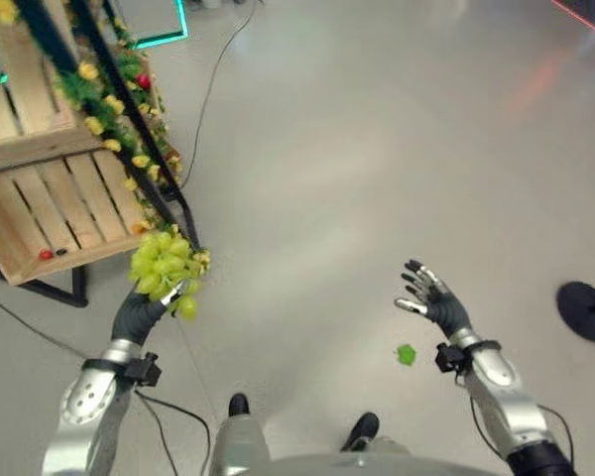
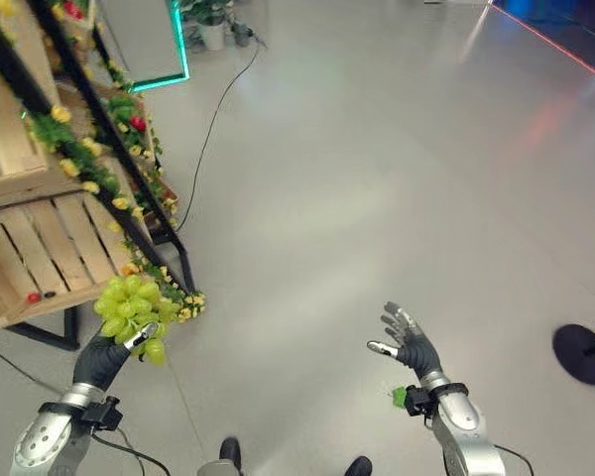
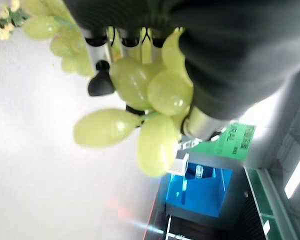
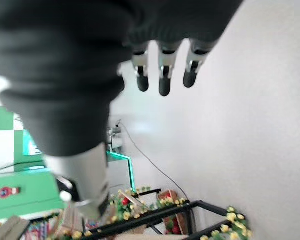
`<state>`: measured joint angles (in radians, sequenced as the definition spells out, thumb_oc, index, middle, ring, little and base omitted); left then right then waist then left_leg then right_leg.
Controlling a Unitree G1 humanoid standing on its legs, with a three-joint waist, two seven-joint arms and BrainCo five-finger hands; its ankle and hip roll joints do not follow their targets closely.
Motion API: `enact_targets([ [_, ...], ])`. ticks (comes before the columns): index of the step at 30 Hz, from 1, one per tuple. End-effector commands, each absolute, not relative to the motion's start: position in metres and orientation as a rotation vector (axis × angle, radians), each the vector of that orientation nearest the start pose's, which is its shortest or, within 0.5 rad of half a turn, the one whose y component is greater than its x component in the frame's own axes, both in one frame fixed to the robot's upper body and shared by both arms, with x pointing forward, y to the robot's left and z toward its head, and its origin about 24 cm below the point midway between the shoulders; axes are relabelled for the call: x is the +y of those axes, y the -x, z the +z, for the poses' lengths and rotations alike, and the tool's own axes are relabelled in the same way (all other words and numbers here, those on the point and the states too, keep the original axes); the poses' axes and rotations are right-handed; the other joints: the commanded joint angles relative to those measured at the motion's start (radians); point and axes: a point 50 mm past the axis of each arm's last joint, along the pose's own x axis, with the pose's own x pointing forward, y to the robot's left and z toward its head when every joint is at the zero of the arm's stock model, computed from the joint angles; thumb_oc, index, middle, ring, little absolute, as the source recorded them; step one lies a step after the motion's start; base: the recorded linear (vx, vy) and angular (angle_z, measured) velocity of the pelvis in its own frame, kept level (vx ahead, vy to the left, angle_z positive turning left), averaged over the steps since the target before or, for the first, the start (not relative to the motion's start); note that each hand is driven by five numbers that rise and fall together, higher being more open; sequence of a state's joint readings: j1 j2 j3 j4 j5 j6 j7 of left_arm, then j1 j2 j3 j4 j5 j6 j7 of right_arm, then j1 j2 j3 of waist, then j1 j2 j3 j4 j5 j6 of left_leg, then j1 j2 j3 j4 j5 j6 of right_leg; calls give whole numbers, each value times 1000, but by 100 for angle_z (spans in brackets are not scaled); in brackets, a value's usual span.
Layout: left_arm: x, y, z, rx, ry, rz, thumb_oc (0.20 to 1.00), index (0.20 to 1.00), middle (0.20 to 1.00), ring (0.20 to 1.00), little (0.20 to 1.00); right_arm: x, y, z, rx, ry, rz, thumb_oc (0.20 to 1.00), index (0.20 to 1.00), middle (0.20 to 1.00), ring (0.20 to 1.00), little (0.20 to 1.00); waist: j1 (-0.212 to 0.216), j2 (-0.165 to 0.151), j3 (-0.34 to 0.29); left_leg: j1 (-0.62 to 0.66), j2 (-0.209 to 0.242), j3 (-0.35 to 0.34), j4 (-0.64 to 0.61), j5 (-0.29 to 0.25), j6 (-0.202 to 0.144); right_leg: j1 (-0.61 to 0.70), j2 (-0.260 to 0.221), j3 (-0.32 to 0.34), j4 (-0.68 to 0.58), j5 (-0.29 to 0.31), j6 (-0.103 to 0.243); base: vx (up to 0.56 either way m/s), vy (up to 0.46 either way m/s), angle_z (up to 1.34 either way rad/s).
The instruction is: Pick up the fruits from the basket on one side to the basket on the other side
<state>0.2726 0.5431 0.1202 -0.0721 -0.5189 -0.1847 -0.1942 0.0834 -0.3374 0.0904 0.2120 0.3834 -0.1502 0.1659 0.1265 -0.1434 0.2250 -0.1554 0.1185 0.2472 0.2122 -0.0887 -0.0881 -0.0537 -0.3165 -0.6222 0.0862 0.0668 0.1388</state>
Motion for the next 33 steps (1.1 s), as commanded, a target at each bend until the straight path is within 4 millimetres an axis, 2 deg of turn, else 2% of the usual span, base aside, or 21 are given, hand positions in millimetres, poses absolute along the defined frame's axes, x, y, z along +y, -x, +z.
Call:
enact_targets([
  [1,266,-203,117,-329,-172,-77,200,200,200,200,200,-205,-247,26,16,-7,169,1000,1000,1000,1000,1000,39,54,23,53,-23,-45,43,-64,3,-73,6,34,-168,167,104,141,483,60],
  [4,263,-204,118,-342,-158,-83,200,200,200,200,200,-206,-245,26,19,20,167,1000,1000,1000,1000,1000,41,80,24,60,-58,-75,42,-73,19,-93,-20,10,-173,147,108,105,456,55],
  [5,261,-208,117,-350,-149,-82,200,200,200,200,200,-212,-240,21,40,11,124,1000,1000,1000,1000,1000,8,89,21,56,-112,-129,19,-49,41,-117,-33,94,-173,123,91,17,289,52],
  [6,261,-208,117,-350,-149,-82,200,200,200,200,200,-212,-240,21,40,11,124,1000,1000,1000,1000,1000,8,89,20,56,-112,-129,18,-49,41,-117,-33,94,-173,123,91,123,502,95],
  [7,260,-210,110,-327,-126,-73,200,200,200,200,200,-216,-236,18,57,25,119,1000,1000,1000,1000,1000,-4,94,5,78,-142,-163,-29,-41,53,-77,2,129,-166,119,74,184,357,105],
  [8,263,-208,108,-319,-138,-56,200,200,200,200,200,-217,-235,17,62,22,118,1000,1000,1000,1000,1000,-5,94,-5,101,-160,-163,-62,-35,59,-75,33,112,-133,114,65,267,519,122],
  [9,265,-206,108,-321,-142,-37,200,200,200,200,200,-219,-232,16,66,19,118,1000,1000,1000,1000,1000,-12,88,-5,118,-189,-173,-85,-23,70,-96,84,108,-72,93,59,244,408,105],
  [10,266,-206,106,-314,-136,-24,200,200,200,200,200,-221,-228,13,76,12,113,1000,1000,1000,1000,1000,-28,79,-9,127,-219,-201,-97,-15,75,-119,133,141,-41,67,66,253,345,90],
  [11,267,-206,102,-304,-125,-10,200,200,200,200,200,-224,-223,11,88,7,109,1000,1000,1000,1000,1000,-45,70,-15,140,-241,-229,-100,-19,75,-121,187,186,-27,45,57,332,322,73],
  [12,264,-207,103,-321,-112,3,200,200,200,200,200,-229,-221,9,100,21,103,1000,1000,1000,1000,1000,-49,65,-31,169,-264,-264,-127,-20,77,-138,249,180,13,26,36,254,219,36],
  [14,264,-207,103,-327,-100,17,200,200,200,200,200,-230,-222,10,91,22,96,1000,1000,1000,1000,1000,-52,73,-32,176,-264,-284,-132,-16,79,-162,240,156,66,17,30,195,70,41],
  [15,261,-209,103,-340,-76,27,200,200,200,200,200,-230,-224,14,72,11,88,1000,1000,1000,1000,1000,-51,79,-40,185,-257,-302,-131,-27,76,-155,237,154,54,-9,13,232,-53,63],
  [17,257,-214,103,-361,-34,36,200,200,200,200,200,-228,-226,18,45,2,89,1000,1000,1000,1000,1000,-55,90,-64,195,-246,-328,-131,-42,79,-122,219,174,0,-29,-14,276,-103,66],
  [19,253,-217,101,-366,0,53,200,200,200,200,200,-229,-228,19,43,10,80,1000,1000,1000,1000,1000,-62,111,-82,218,-228,-354,-120,-47,71,-105,196,205,-10,-28,-21,323,-138,83],
  [24,253,-219,92,-334,32,67,200,200,200,200,200,-230,-227,23,23,9,61,1000,1000,1000,1000,1000,-79,138,-87,250,-174,-399,-85,-40,32,-98,122,235,12,-3,-7,277,-177,78],
  [26,256,-217,90,-324,25,84,200,200,200,200,200,-228,-225,21,27,5,64,1000,1000,1000,1000,1000,-83,132,-91,260,-165,-411,-53,-25,13,-78,76,242,10,43,14,386,-248,70],
  [27,256,-216,86,-309,38,93,200,200,200,200,200,-227,-224,21,28,2,70,1000,1000,1000,1000,1000,-85,131,-92,261,-162,-412,-25,-15,1,-63,71,248,5,42,17,283,-177,75],
  [28,258,-214,85,-304,33,97,200,200,200,200,200,-226,-223,22,25,3,78,1000,1000,1000,1000,1000,-83,133,-87,254,-154,-407,39,4,-26,-39,77,257,3,39,17,180,-100,65],
  [29,258,-215,85,-304,33,97,200,200,200,200,200,-226,-223,22,25,3,78,1000,1000,1000,1000,1000,-85,129,-88,250,-160,-409,38,9,-24,-40,72,255,0,43,18,172,-127,17],
  [30,256,-215,87,-309,33,93,200,200,200,200,200,-226,-221,23,12,-16,68,1000,1000,1000,1000,1000,-82,119,-68,168,-143,-366,203,99,-98,10,62,243,-12,30,14,73,-116,1],
  [33,250,-218,86,-315,58,72,200,200,200,200,200,-227,-225,32,-27,6,65,1000,1000,1000,1000,1000,-84,92,-37,27,-108,-264,349,107,-100,72,25,213,-59,21,2,83,-91,25],
])
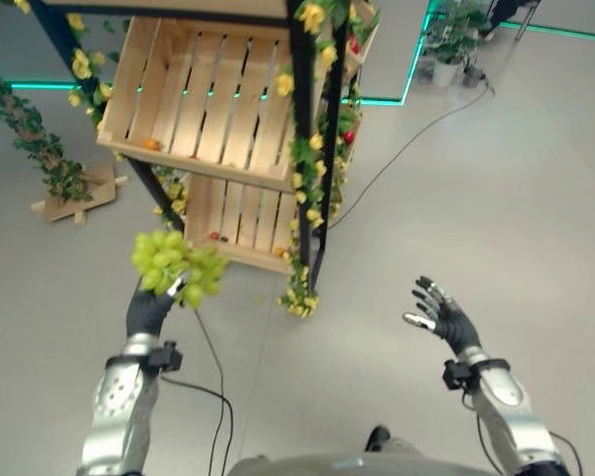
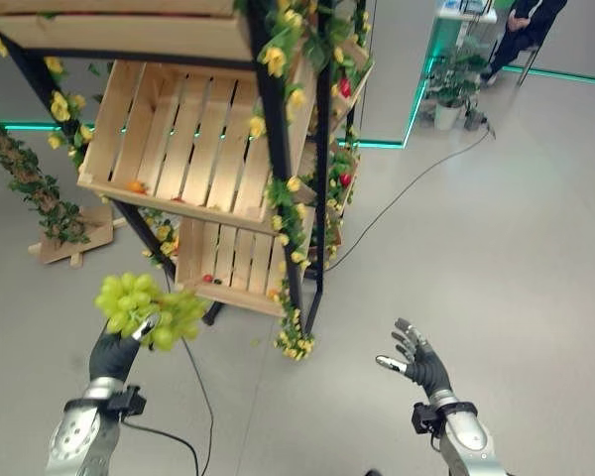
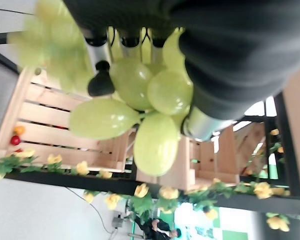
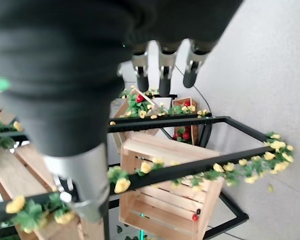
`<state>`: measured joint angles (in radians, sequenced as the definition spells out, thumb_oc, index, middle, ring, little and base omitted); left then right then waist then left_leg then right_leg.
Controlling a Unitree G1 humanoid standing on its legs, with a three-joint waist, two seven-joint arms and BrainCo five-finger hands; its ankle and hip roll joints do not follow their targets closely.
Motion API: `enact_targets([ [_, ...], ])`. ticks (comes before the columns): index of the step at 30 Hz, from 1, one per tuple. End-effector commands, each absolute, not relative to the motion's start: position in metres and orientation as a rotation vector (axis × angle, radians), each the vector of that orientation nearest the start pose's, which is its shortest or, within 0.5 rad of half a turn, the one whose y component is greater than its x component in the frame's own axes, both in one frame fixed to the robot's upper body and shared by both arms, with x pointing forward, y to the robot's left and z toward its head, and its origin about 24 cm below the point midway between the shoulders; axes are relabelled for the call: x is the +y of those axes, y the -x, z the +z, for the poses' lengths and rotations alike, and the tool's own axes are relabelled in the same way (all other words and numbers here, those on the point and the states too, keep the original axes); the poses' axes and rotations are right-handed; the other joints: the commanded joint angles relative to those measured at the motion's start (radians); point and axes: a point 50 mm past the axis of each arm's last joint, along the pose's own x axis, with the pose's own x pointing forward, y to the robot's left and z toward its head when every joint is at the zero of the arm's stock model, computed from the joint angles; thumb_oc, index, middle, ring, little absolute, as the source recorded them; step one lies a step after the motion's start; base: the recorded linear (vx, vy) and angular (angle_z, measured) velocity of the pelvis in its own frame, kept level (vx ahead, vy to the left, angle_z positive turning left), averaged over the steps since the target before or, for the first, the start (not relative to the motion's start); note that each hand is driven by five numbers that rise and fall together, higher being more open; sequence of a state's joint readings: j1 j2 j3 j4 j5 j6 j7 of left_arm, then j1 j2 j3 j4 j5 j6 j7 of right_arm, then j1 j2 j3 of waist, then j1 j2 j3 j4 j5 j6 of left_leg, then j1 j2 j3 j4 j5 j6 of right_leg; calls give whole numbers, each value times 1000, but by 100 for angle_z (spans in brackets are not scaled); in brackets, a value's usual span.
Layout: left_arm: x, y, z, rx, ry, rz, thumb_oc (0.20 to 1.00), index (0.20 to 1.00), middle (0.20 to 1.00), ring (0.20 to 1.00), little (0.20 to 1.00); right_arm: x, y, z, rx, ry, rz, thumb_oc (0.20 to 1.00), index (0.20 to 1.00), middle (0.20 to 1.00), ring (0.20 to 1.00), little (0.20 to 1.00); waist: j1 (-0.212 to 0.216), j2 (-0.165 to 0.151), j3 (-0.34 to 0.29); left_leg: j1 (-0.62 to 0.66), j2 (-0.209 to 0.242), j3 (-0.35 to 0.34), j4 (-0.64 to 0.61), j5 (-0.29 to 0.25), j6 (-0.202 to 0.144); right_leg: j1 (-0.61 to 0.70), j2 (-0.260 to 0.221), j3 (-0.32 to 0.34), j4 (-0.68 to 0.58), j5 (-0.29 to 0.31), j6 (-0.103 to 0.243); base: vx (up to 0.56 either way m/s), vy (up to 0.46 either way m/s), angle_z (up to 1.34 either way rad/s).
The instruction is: Pick up the fruits from the basket on one side to the basket on the other side
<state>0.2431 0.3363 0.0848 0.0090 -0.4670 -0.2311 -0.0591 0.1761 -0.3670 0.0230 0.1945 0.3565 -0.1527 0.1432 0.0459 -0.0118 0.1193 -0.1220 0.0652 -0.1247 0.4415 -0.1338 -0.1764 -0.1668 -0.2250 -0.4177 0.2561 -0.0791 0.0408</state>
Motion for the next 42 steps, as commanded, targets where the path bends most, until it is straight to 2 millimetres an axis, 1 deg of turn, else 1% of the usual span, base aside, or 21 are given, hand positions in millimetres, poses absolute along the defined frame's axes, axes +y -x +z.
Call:
enact_targets([
  [1,250,-218,87,-320,72,83,200,200,200,200,200,-226,-228,37,-45,4,64,1000,1000,1000,1000,1000,-3,-32,67,-22,1,145,45,133,3,202,-67,-1,-256,163,107,157,39,14],
  [3,251,-217,86,-319,66,101,200,200,200,200,200,-226,-232,41,-63,11,59,1000,1000,1000,1000,1000,6,-28,59,-39,63,166,-138,109,23,219,-65,2,-291,156,129,182,103,0],
  [4,251,-217,86,-318,66,101,200,200,200,200,200,-226,-232,41,-63,12,59,1000,1000,1000,1000,1000,11,-28,61,-24,65,173,-154,113,21,223,-63,7,-294,155,128,283,198,-28],
  [5,252,-216,86,-318,62,116,200,200,200,200,200,-223,-239,44,-76,23,70,1000,1000,1000,1000,1000,46,-12,51,-28,96,100,-366,185,20,239,-38,38,-316,146,144,266,235,-29],
  [7,256,-214,85,-321,49,148,200,200,200,200,200,-219,-244,44,-77,32,79,1000,1000,1000,1000,1000,67,-4,47,-50,147,53,-501,267,-15,242,-24,60,-339,142,156,213,229,-67],
  [8,256,-214,85,-321,49,148,200,200,200,200,200,-219,-244,44,-77,32,79,1000,1000,1000,1000,1000,67,-3,48,-49,148,54,-503,267,-15,242,-24,61,-339,142,156,128,200,-98],
  [9,262,-210,86,-325,30,169,200,200,200,200,200,-216,-248,47,-92,18,87,1000,1000,1000,1000,1000,66,3,42,-30,160,98,-487,254,-16,237,-21,74,-343,145,164,74,256,-69],
  [12,264,-212,95,-363,14,168,200,200,200,200,200,-209,-251,47,-103,-13,97,1000,1000,1000,1000,1000,78,-5,41,-30,152,126,-468,233,-11,199,-37,90,-343,163,173,-22,301,-97],
  [13,263,-219,105,-405,-7,144,200,200,200,200,200,-208,-254,51,-119,-2,102,1000,1000,1000,1000,1000,79,-22,58,-84,105,129,-389,191,15,152,-85,104,-343,196,196,-67,374,-63],
  [15,262,-222,109,-421,-8,138,200,200,200,200,200,-210,-254,50,-116,1,92,1000,1000,1000,1000,1000,76,-23,52,-99,82,146,-370,176,28,132,-110,104,-343,210,207,-20,397,-7],
  [16,261,-223,110,-429,-9,136,200,200,200,200,200,-211,-254,45,-94,19,75,1000,1000,1000,1000,1000,70,-24,34,-101,55,180,-364,151,52,116,-154,89,-343,248,213,70,429,12],
  [19,263,-221,113,-442,-47,145,200,200,200,200,200,-211,-257,45,-91,23,73,1000,1000,1000,1000,1000,57,-28,18,-71,19,210,-385,139,72,57,-176,84,-343,346,220,119,417,-32],
  [22,264,-218,116,-446,-91,142,200,200,200,200,200,-212,-256,42,-70,47,68,1000,1000,1000,1000,1000,62,-28,9,-36,-5,237,-399,119,92,42,-207,-13,-343,384,221,118,309,-30],
  [23,264,-218,115,-441,-90,149,200,200,200,200,200,-212,-257,42,-70,51,66,1000,1000,1000,1000,1000,57,-26,17,-19,-11,242,-401,114,97,57,-189,-28,-343,374,221,111,282,-26],
  [24,264,-217,114,-438,-84,157,200,200,200,200,200,-213,-257,43,-76,45,59,1000,1000,1000,1000,1000,42,-32,23,-10,-27,244,-403,111,106,68,-141,1,-343,329,207,110,277,-33],
  [26,265,-217,116,-444,-105,164,200,200,200,200,200,-211,-258,42,-71,32,74,1000,1000,1000,1000,1000,55,-60,31,16,-59,279,-398,92,121,98,-25,-34,-304,237,172,72,242,-17],
  [27,265,-217,116,-445,-106,165,200,200,200,200,200,-211,-258,42,-72,31,74,1000,1000,1000,1000,1000,56,-62,33,16,-60,280,-398,94,121,96,-27,-33,-301,236,171,40,152,-15],
  [29,263,-217,116,-447,-101,158,200,200,200,200,200,-208,-258,40,-64,37,95,1000,1000,1000,1000,1000,87,-85,44,43,-86,299,-396,91,129,113,26,-50,-321,210,172,52,60,-61],
  [31,262,-212,110,-424,-87,176,200,200,200,200,200,-208,-259,36,-50,23,82,1000,1000,1000,1000,1000,97,-80,36,92,-61,310,-438,95,126,106,56,-25,-329,199,139,149,-19,-35],
  [34,259,-212,107,-412,-79,167,200,200,200,200,200,-211,-257,36,-48,23,69,1000,1000,1000,1000,1000,95,-81,26,109,-59,312,-458,100,123,128,41,-73,-335,205,137,113,-17,-5],
  [42,259,-211,98,-374,-65,180,200,200,200,200,200,-213,-255,34,-41,13,50,1000,1000,1000,1000,1000,98,-91,10,125,-50,302,-476,107,121,168,34,-107,-343,200,134,56,-27,10],
])
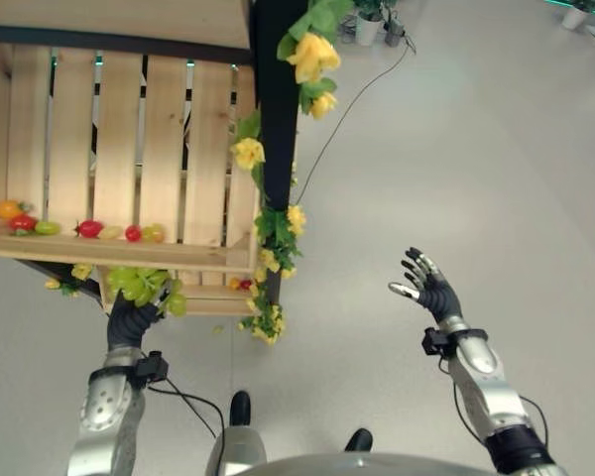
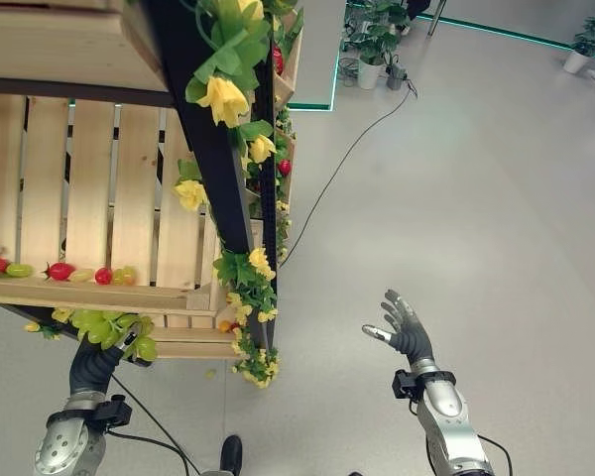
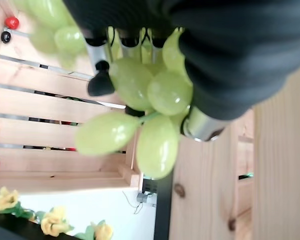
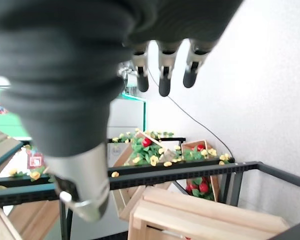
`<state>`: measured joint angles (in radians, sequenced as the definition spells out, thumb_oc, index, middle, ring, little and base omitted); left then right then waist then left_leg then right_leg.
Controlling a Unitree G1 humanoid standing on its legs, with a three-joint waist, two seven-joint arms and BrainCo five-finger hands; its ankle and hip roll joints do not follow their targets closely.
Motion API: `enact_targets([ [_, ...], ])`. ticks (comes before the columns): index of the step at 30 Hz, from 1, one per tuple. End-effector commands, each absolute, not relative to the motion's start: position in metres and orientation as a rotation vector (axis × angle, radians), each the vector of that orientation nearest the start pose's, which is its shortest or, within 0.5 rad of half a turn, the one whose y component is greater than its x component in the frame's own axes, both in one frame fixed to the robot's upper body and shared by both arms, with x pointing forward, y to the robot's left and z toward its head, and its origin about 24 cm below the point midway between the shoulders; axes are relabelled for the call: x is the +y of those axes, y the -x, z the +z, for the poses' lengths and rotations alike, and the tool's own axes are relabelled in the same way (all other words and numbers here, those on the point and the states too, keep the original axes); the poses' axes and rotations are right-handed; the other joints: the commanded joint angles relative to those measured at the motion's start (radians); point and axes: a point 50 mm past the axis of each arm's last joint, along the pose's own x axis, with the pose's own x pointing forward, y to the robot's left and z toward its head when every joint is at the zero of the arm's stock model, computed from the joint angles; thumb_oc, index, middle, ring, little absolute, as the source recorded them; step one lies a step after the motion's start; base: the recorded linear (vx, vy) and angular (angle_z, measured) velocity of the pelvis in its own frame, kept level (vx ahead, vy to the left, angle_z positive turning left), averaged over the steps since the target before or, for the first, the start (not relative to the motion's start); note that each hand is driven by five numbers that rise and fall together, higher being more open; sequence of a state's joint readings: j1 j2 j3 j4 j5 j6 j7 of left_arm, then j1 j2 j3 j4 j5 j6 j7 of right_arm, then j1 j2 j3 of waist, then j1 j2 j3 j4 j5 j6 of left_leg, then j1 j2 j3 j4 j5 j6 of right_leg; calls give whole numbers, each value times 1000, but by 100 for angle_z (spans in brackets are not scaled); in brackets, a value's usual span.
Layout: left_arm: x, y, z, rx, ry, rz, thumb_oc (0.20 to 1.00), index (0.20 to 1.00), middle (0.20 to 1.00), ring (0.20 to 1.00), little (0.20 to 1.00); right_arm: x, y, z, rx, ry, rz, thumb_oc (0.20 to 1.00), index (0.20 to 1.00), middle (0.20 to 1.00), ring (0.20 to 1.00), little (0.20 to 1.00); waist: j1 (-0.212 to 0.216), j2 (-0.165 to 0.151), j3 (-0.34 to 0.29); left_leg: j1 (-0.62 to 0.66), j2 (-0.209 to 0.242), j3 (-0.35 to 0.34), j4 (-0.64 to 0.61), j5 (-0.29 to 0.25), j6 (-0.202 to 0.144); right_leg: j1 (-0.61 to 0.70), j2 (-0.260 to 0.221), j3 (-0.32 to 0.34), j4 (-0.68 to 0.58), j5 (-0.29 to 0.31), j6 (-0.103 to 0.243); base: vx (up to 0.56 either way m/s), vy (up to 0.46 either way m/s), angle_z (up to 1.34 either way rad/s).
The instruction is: Pick up the fruits from the basket on one side to the basket on the other side
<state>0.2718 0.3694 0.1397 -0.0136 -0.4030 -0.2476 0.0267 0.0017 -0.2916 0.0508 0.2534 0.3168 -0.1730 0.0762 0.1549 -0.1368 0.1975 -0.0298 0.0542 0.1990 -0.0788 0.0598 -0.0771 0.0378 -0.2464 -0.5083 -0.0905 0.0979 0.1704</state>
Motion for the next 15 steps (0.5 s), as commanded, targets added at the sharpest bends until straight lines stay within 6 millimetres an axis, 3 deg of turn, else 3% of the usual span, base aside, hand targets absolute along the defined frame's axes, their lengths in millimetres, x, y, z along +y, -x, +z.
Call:
enact_targets([
  [1,260,-209,95,-353,-86,179,200,200,200,200,200,-215,-255,34,-39,12,42,1000,1000,1000,1000,1000,-6,30,-70,35,-36,-22,45,-88,22,-29,54,-23,3,20,3,18,-25,13],
  [9,265,-203,79,-287,-123,199,200,200,200,200,200,-222,-256,37,-62,3,-13,1000,1000,1000,1000,1000,15,28,-75,34,-31,-38,47,-86,16,-7,51,-37,3,9,4,23,-30,7],
  [15,276,-192,63,-218,-88,272,200,200,200,200,200,-232,-260,45,-101,-9,-79,1000,1000,1000,1000,1000,64,32,-79,18,-35,-93,59,-81,11,20,29,-66,3,8,6,9,-37,16],
])
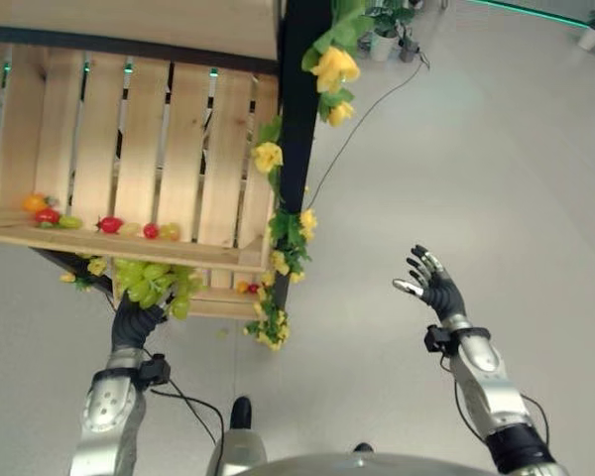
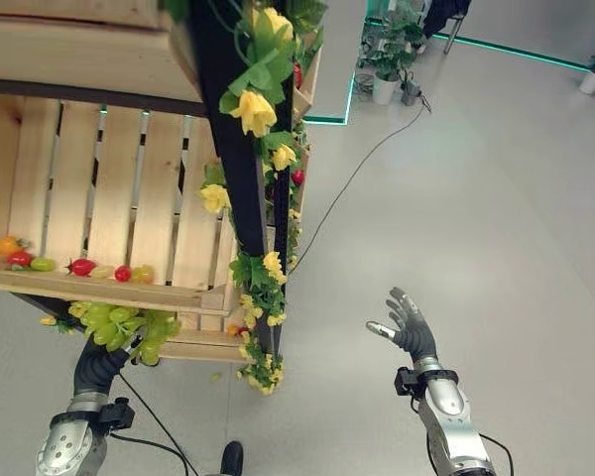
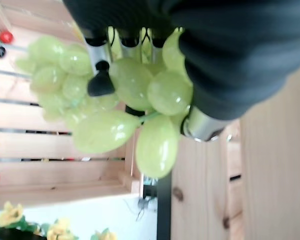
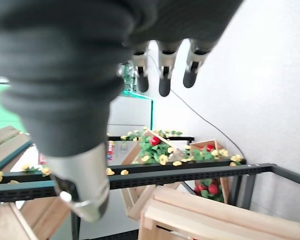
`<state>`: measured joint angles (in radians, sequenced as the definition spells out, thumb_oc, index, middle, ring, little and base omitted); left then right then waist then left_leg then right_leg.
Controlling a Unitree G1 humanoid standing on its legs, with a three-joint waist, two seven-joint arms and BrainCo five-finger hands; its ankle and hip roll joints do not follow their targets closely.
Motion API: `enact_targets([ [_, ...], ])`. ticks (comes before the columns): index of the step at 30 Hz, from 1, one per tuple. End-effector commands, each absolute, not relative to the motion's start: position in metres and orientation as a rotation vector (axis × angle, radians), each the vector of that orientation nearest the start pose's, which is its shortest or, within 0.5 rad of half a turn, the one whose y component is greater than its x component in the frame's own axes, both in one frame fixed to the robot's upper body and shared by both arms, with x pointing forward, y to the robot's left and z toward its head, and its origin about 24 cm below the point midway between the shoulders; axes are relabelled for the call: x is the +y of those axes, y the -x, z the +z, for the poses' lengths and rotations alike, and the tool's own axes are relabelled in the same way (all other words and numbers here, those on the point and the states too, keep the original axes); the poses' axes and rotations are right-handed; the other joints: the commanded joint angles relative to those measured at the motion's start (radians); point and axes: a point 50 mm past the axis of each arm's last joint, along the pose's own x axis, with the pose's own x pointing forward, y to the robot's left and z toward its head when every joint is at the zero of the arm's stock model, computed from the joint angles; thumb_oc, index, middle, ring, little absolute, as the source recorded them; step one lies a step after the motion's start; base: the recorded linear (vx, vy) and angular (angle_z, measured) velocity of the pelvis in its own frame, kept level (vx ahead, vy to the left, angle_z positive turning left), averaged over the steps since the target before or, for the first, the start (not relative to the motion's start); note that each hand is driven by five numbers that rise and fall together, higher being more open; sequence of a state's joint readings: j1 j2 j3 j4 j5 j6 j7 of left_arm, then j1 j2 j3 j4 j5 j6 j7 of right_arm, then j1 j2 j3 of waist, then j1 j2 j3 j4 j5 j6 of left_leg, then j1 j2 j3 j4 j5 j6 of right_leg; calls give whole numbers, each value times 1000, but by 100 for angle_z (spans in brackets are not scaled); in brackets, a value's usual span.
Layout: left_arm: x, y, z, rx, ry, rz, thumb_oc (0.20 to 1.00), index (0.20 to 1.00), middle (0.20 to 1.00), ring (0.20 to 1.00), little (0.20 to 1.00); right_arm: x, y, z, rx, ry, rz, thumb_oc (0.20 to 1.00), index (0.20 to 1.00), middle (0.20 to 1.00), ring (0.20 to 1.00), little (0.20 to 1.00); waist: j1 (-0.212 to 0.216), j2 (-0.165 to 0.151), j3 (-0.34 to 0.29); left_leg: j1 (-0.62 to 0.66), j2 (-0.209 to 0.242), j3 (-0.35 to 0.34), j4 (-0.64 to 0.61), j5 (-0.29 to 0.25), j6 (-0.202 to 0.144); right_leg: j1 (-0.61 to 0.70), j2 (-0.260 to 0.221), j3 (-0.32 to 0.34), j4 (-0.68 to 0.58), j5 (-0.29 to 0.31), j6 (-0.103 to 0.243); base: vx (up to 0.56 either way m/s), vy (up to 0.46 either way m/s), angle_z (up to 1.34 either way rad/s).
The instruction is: Pick up the fruits from the basket on one side to the basket on the other side
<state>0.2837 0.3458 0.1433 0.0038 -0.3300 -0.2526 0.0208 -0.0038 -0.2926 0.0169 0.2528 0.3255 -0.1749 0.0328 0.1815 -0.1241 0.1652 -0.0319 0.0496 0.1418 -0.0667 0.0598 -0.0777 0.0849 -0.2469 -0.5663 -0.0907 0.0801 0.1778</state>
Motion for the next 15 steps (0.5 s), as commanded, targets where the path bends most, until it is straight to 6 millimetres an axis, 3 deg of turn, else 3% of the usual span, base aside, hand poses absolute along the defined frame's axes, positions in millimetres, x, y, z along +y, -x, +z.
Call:
enact_targets([
  [1,276,-192,63,-218,-88,272,200,200,200,200,200,-232,-260,45,-101,-9,-79,1000,1000,1000,1000,1000,36,20,-46,20,-31,-37,48,-81,11,-27,30,-9,3,25,-2,11,-59,53],
  [6,274,-195,63,-229,-67,280,200,200,200,200,200,-239,-264,51,-131,-8,-129,1000,1000,1000,1000,1000,76,20,-49,-1,-34,-115,53,-71,0,1,17,-52,3,15,-6,-3,-68,56],
  [8,270,-198,64,-237,-55,267,200,200,200,200,200,-244,-264,53,-140,-5,-156,1000,1000,1000,1000,1000,105,26,-53,-8,-23,-179,47,-79,-20,29,20,-72,4,-13,-2,51,-134,76],
  [15,261,-206,68,-264,-37,235,200,200,200,200,200,-264,-260,55,-146,17,-249,1000,1000,1000,1000,1000,136,38,-60,-46,-18,-304,36,-46,-49,82,14,-181,4,-26,-5,0,-74,74],
])
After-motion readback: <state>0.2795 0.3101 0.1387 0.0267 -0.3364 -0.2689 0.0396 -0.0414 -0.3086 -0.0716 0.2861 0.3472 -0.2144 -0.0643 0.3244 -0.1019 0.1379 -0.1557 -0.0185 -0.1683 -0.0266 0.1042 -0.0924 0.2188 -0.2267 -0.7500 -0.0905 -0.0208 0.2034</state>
